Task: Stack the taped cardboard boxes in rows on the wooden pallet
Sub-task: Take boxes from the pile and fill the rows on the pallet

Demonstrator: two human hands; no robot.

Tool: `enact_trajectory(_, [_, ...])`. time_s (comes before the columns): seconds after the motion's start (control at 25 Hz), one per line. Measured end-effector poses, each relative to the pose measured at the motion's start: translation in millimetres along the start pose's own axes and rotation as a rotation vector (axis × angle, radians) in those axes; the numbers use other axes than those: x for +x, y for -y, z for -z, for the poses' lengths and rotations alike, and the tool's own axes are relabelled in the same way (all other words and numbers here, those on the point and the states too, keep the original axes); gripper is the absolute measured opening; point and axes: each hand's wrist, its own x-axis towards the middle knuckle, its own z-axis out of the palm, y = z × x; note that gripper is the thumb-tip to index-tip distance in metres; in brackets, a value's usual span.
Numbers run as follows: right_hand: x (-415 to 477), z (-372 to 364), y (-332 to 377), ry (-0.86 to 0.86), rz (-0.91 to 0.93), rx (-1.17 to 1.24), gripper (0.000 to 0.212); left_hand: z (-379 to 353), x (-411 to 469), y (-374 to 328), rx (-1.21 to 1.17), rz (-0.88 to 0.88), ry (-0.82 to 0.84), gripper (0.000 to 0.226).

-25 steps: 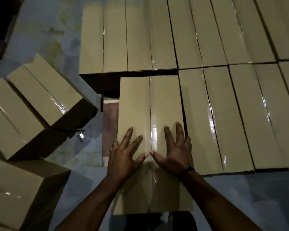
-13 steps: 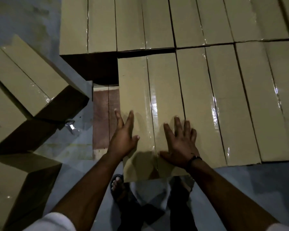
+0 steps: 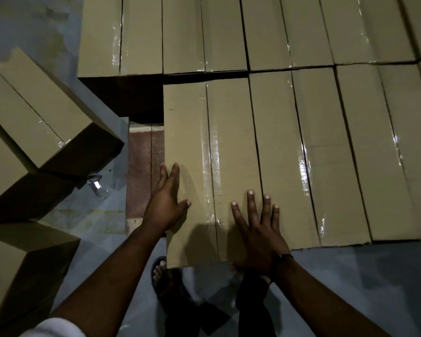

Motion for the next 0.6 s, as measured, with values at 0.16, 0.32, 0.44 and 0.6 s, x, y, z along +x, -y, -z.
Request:
enact_trajectory(0.16, [-0.2, -0.6, -1.5, -0.03, -0.014, 0.048, 0.148, 3.9, 7.9, -3.4, 0.03, -0.028, 0.011, 0.113])
enact_trajectory(0.32, [0.5, -0.1, -1.6, -0.062, -0.044, 0.101, 0.145, 11.4, 19.1, -9.4, 0.054, -0.042, 0.03, 0.115])
enact_trajectory(0.44, [0.1, 1.2, -0.9, -0.053, -0.061, 0.142, 0.149, 12.2, 17.4, -11.9, 0.076, -0.044, 0.044, 0.115])
enact_trajectory(0.6, [-1.9, 6.4, -1.1, -0.03, -0.065, 0.127, 0.155, 10.5, 16.8, -12.3, 0.121, -0.032, 0.049, 0.112])
